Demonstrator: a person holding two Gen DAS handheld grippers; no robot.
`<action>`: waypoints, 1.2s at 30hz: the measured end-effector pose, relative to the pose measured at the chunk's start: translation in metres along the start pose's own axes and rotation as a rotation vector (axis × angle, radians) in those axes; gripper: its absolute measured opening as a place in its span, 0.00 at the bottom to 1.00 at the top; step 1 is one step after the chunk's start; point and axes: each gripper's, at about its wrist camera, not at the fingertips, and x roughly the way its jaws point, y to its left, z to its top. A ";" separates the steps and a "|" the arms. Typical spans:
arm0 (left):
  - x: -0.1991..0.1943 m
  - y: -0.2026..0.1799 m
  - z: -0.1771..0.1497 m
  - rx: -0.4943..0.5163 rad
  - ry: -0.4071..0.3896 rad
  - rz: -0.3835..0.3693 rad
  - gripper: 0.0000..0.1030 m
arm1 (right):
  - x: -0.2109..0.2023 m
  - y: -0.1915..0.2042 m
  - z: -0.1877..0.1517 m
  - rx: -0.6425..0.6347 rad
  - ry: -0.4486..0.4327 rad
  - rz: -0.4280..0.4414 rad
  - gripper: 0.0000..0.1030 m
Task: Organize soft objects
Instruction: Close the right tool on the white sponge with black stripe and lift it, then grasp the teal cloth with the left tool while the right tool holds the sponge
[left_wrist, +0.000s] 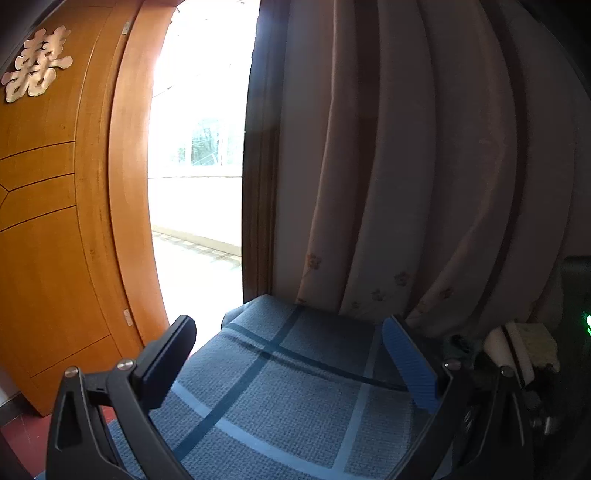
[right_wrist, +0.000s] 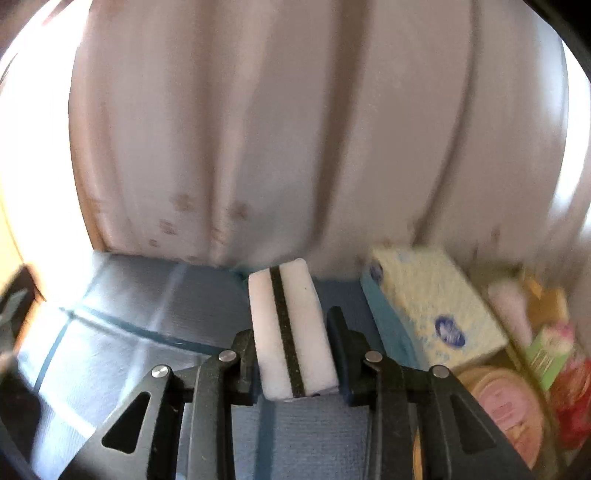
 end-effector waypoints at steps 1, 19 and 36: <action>0.000 0.000 0.000 -0.001 0.001 -0.007 0.99 | -0.009 0.006 -0.002 -0.031 -0.037 0.007 0.32; -0.002 -0.017 -0.001 0.076 -0.001 -0.043 0.99 | -0.047 -0.106 -0.029 0.153 -0.105 0.528 0.32; -0.018 -0.047 -0.021 0.381 0.157 -0.593 0.99 | -0.034 -0.101 -0.033 0.124 -0.043 0.606 0.32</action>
